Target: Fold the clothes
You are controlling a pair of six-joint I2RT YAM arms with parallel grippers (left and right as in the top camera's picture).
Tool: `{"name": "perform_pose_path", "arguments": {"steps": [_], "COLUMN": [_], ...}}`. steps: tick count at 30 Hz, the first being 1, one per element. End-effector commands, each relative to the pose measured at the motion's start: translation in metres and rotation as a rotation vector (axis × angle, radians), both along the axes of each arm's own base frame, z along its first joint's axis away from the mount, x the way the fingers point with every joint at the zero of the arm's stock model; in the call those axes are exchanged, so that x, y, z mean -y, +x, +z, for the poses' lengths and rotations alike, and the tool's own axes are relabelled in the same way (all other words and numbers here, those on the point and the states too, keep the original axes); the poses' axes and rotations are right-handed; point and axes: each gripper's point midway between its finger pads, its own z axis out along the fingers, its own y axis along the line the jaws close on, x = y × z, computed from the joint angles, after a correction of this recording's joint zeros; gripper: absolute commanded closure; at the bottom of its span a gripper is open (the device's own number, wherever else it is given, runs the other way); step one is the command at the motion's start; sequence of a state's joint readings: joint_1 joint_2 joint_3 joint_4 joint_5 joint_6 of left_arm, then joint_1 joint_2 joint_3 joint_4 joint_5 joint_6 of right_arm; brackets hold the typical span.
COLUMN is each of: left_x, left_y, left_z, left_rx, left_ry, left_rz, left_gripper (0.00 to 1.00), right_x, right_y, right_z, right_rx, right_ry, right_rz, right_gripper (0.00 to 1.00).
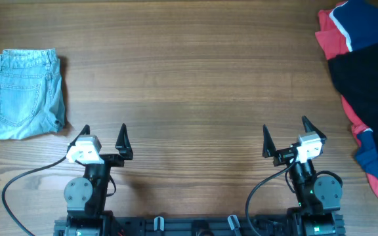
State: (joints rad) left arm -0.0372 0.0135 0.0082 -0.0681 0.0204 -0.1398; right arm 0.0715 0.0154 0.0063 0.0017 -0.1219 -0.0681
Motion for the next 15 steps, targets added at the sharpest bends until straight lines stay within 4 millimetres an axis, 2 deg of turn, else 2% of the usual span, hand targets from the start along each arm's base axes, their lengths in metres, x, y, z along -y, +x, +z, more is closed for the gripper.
{"name": "perform_pose_path", "arguments": {"steps": [1, 6, 10, 15], "left_x": [0.005, 0.021, 0.022, 0.022], "left_y": [-0.001, -0.005, -0.010, -0.015], "left_z": [0.000, 0.005, 0.017, 0.044], "left_rx": [0.002, -0.007, -0.064, -0.172], "left_ry": [-0.006, -0.023, -0.053, -0.068], "left_rz": [-0.031, -0.128, -0.128, -0.124], "left_gripper": [0.00, 0.00, 0.00, 0.00], "right_x": [0.000, -0.003, -0.006, -0.006], "right_y": [0.000, -0.001, -0.002, -0.001], "right_z": [0.003, 0.004, 0.017, 0.042], "right_rx": [-0.011, -0.049, -0.068, -0.170], "right_ry": [0.124, 0.227, 0.227, 0.215], "right_rz": [-0.003, 0.017, 0.028, 0.016], "right_gripper": [0.00, 0.00, 0.00, 0.00]}}
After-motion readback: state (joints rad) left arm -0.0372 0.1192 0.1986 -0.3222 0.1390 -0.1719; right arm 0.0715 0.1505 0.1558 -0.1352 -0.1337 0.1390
